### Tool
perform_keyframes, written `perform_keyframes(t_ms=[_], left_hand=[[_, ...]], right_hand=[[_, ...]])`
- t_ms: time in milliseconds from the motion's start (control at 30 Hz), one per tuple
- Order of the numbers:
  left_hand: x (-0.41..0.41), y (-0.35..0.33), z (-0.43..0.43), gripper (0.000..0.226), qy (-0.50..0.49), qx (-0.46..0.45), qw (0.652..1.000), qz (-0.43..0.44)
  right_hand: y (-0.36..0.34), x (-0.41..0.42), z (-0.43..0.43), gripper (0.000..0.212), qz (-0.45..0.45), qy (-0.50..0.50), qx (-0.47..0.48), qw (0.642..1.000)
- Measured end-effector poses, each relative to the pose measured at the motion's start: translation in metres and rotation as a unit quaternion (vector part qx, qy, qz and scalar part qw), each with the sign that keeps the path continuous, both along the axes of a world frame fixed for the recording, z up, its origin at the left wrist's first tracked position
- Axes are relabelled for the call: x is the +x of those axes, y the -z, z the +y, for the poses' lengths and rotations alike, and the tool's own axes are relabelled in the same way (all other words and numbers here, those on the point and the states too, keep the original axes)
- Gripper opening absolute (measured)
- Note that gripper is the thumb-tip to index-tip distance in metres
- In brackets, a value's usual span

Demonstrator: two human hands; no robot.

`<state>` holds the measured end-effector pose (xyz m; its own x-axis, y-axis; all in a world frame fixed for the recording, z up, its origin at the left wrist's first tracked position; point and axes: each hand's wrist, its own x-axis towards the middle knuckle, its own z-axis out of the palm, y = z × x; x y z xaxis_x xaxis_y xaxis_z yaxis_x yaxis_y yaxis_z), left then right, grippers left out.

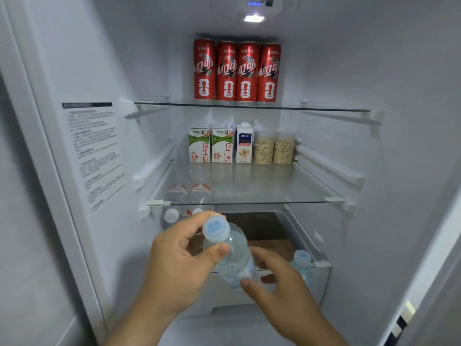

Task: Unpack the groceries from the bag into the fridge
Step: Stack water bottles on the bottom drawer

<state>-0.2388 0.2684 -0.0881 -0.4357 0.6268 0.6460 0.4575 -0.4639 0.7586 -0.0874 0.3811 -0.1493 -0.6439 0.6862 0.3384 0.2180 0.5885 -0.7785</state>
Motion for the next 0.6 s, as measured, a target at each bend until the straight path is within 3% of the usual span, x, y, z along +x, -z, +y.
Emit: perform_keyframes(t_ms=[367, 500, 600], left_hand=[[-0.01, 0.036, 0.023, 0.041, -0.039, -0.011, 0.999, 0.027], [-0.011, 0.045, 0.026, 0.055, -0.047, -0.035, 0.993, 0.1], [-0.016, 0.058, 0.028, 0.051, -0.029, -0.065, 0.987, 0.141]], right_hand=[[0.022, -0.031, 0.03, 0.051, -0.005, -0.003, -0.056, 0.998], [0.012, -0.031, 0.031, 0.033, 0.031, -0.04, -0.177, 0.983], [0.004, -0.033, 0.036, 0.03, 0.075, -0.015, -0.319, 0.945]])
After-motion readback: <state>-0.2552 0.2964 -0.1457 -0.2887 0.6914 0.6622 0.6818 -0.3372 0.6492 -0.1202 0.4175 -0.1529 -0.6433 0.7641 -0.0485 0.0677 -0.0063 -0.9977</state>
